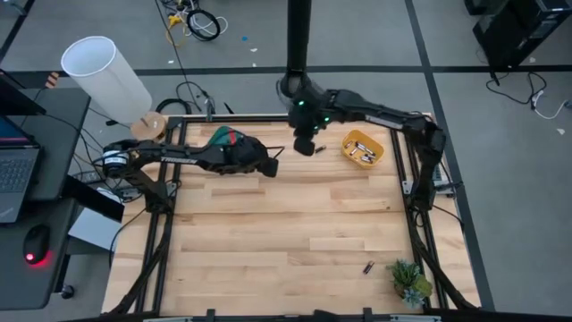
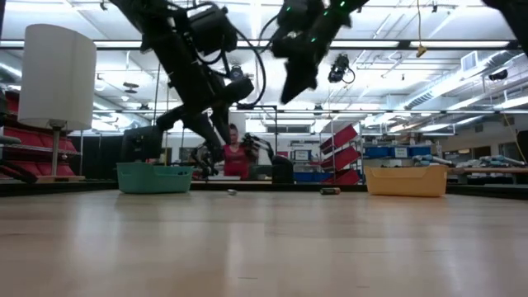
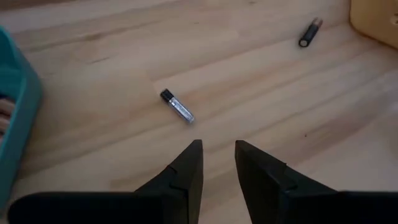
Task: Sort batteries
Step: Put the silver battery into the yellow bin
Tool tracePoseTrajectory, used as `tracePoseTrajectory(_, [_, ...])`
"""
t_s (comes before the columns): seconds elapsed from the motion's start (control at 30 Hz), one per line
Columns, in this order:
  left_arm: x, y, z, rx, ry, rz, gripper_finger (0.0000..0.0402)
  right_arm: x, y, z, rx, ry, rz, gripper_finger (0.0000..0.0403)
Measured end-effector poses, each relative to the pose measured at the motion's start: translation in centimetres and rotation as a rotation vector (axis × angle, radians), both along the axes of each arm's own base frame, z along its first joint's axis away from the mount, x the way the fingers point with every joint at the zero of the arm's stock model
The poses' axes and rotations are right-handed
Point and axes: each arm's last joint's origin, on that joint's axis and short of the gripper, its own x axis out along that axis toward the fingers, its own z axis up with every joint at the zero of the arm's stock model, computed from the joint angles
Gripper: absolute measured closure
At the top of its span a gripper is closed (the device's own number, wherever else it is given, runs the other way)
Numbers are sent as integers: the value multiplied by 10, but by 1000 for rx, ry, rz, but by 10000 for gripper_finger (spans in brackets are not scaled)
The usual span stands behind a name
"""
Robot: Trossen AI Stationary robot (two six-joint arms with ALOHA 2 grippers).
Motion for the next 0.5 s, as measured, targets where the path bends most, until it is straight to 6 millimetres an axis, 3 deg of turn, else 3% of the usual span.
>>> tracePoseTrajectory(0.17, [14,-13,-3,5,34,-36,296,-34,10,40,-107,5,-135,367])
tracePoseTrajectory(0.5, [69,-35,-50,-204,-206,-292,296,-104,59,110,-119,-144,-208,368])
